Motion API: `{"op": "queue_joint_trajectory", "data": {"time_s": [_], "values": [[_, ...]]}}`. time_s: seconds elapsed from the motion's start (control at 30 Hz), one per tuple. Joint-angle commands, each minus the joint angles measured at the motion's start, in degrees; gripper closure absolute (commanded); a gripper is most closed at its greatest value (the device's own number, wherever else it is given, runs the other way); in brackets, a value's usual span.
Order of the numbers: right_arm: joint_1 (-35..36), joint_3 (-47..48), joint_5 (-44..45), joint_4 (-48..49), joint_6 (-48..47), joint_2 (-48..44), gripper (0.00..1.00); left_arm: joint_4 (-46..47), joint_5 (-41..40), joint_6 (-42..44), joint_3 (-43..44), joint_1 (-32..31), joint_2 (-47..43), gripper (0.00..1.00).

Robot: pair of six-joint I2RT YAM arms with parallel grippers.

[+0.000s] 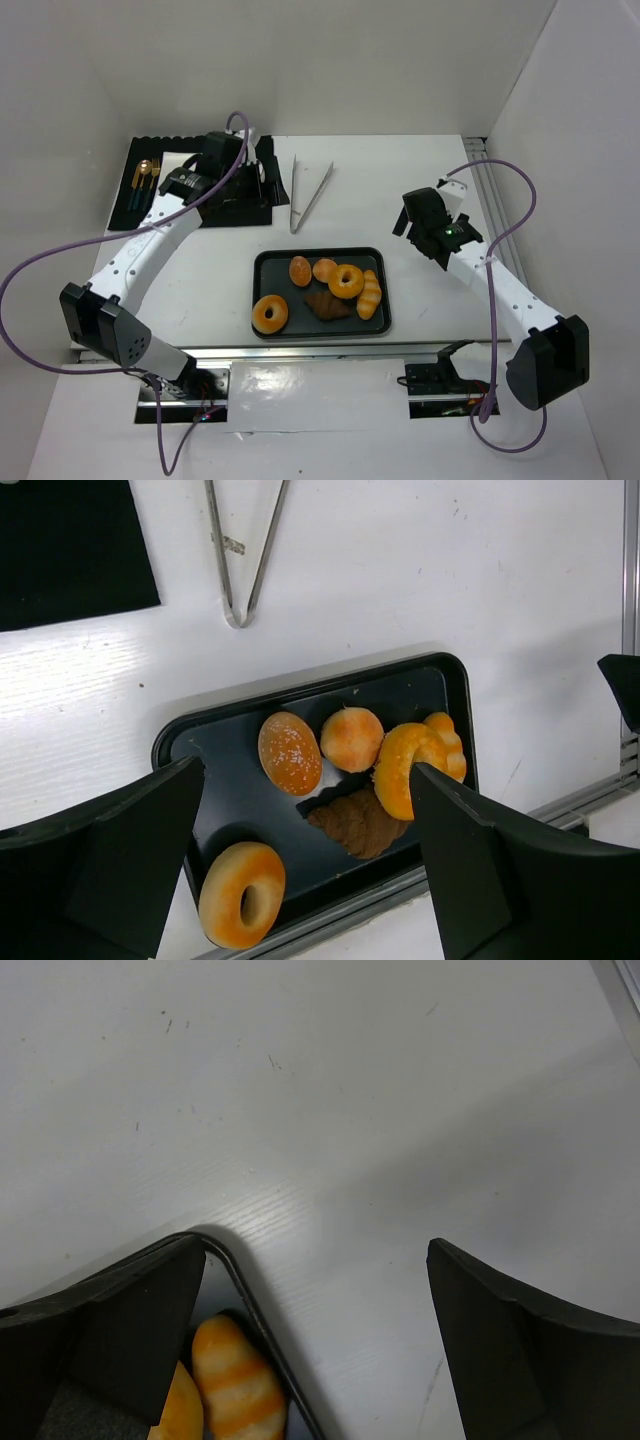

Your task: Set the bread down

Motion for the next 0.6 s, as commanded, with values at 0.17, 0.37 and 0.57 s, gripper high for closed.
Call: {"op": "queue_joint_trajectory", "data": {"time_s": [0.17, 0.37, 0.57], "values": [[0.43, 1.2, -0.39, -0.75, 0.93, -0.64, 0.01, 2.5, 2.48, 1.76, 0.87, -0.04, 1.55, 0.03], [0.43, 1.2, -0.39, -0.75, 0.93, -1.69, 0.01, 0.12, -6.56, 4.66, 6.74, -5.3, 10.4, 0.03], [0.43, 0.15, -1.09, 1.0, 0.93, -2.22, 0.01, -2.86, -13.79, 6.33, 19.56, -6.98, 25.44, 0.02]]}}
